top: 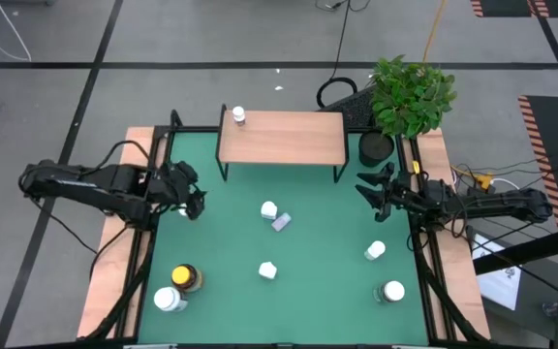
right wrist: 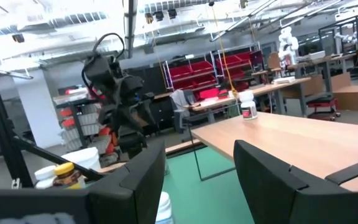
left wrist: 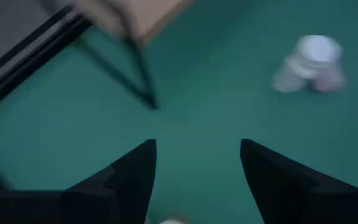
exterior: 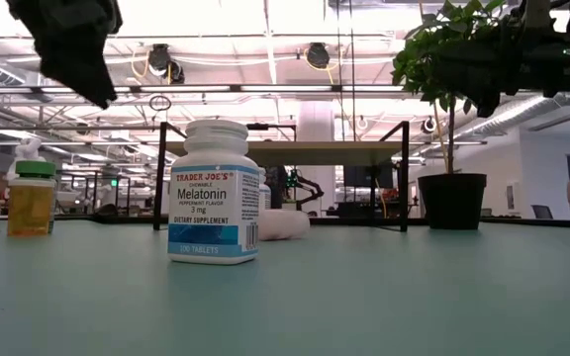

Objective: Pick and place medicine bottles onto shelf by color
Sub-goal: Put the green bottle on the shelf

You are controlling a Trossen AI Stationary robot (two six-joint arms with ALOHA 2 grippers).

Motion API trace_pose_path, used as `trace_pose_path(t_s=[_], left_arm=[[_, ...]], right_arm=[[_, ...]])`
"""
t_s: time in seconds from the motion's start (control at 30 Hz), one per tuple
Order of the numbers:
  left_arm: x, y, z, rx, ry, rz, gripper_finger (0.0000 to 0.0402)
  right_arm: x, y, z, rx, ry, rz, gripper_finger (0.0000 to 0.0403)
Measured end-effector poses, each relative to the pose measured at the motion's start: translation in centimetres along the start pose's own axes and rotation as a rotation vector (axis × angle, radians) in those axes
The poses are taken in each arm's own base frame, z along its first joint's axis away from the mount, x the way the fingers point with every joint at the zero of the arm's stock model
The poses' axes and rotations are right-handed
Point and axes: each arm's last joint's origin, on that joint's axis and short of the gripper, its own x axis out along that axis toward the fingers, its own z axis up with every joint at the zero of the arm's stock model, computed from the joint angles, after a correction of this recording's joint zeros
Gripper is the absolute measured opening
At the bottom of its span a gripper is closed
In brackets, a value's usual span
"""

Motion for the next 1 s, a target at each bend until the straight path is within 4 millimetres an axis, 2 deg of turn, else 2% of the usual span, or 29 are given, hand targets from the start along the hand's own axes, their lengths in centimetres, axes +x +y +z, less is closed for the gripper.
trace_pose_path(t_s=[0.17,0.3,0.5,0.73,0.87,1.0], left_arm=[[0.5,0.8,-0.7,-0.121,0.084,0.126,0.0235],[2.1,1.4,-1.8,-0.153,0.159,0.219,0.0249],[4.4,2.5,-3.2,-0.235,0.279,0.300,0.0294],[4.8,3.1,-2.9,-0.247,0.302,0.301,0.0343],[5.0,3.4,-2.8,-0.243,0.334,0.292,0.0343],[5.3,3.8,-2.7,-0.221,0.389,0.280,0.0326]], right_arm=[[0.2,0.0,-0.4,-0.014,0.029,-0.006,0.0188],[0.3,0.0,-0.7,-0.022,0.055,-0.011,0.0188],[0.5,0.0,-0.9,-0.017,0.065,-0.014,0.0188],[0.6,0.0,-0.9,-0.008,0.062,-0.014,0.0188],[0.6,0.0,-0.9,-0.002,0.063,-0.014,0.0188],[0.6,0.0,-0.8,0.000,0.056,-0.017,0.0188]])
